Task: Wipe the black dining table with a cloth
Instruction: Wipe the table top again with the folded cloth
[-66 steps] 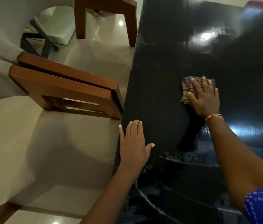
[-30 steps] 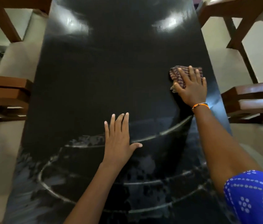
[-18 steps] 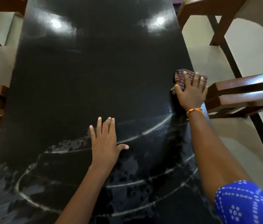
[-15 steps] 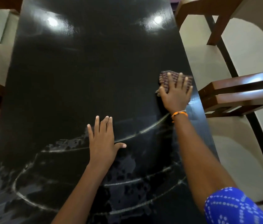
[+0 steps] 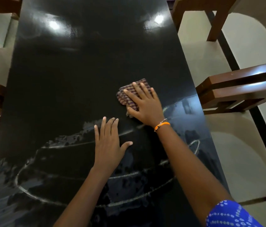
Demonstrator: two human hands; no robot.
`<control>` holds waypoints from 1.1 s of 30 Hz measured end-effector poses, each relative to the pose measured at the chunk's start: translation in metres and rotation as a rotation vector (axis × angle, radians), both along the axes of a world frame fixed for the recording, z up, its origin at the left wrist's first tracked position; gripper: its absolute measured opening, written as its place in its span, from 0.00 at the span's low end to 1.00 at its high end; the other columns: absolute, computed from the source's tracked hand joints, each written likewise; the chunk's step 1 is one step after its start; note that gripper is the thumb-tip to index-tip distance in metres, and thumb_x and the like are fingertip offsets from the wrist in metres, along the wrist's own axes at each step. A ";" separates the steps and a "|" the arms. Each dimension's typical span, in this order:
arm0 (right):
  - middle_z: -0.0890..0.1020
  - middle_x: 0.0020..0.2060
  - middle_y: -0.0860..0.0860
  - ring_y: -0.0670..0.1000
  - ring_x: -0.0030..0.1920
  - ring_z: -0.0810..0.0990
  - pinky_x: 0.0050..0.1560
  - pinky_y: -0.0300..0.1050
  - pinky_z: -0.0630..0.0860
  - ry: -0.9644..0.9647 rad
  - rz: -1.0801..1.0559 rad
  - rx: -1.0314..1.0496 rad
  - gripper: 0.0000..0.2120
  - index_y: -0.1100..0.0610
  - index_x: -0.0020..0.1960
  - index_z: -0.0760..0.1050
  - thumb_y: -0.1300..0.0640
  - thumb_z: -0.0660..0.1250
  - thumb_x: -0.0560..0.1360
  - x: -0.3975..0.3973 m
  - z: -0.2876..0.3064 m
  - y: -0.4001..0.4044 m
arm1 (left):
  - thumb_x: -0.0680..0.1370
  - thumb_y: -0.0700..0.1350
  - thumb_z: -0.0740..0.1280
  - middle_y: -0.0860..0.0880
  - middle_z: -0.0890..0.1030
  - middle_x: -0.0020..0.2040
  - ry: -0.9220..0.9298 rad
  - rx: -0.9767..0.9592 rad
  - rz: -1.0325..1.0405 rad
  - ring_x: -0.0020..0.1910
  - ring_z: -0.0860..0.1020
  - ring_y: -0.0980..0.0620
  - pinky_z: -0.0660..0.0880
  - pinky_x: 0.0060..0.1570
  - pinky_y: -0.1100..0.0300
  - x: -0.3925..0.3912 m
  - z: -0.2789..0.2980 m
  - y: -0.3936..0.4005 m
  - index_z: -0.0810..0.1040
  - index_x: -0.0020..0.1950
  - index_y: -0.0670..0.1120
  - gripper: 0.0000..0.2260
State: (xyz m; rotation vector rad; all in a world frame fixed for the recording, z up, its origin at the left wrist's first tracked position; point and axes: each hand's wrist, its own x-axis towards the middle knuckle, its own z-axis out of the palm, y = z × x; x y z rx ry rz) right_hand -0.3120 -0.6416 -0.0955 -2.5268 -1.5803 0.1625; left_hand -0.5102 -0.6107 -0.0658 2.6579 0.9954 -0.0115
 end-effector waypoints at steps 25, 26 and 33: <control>0.52 0.78 0.54 0.60 0.77 0.48 0.74 0.61 0.43 0.006 -0.383 0.020 0.30 0.44 0.76 0.55 0.42 0.57 0.76 -0.057 -0.001 -0.007 | 0.73 0.59 0.66 0.48 0.55 0.76 -0.052 -0.080 0.040 0.76 0.44 0.47 0.39 0.72 0.48 -0.050 0.002 0.018 0.51 0.76 0.45 0.39; 0.52 0.78 0.55 0.60 0.77 0.48 0.74 0.62 0.43 0.012 -0.348 0.023 0.30 0.44 0.76 0.55 0.42 0.57 0.76 -0.072 -0.001 0.006 | 0.73 0.59 0.66 0.48 0.55 0.76 -0.053 -0.082 0.070 0.76 0.44 0.47 0.39 0.72 0.48 -0.064 0.001 0.023 0.51 0.76 0.45 0.39; 0.50 0.78 0.57 0.61 0.77 0.46 0.74 0.63 0.41 0.048 -0.155 0.014 0.31 0.46 0.76 0.53 0.41 0.55 0.75 -0.178 0.000 0.085 | 0.74 0.58 0.65 0.47 0.58 0.75 -0.067 -0.107 0.347 0.76 0.48 0.47 0.42 0.73 0.47 -0.169 0.002 0.066 0.56 0.75 0.45 0.36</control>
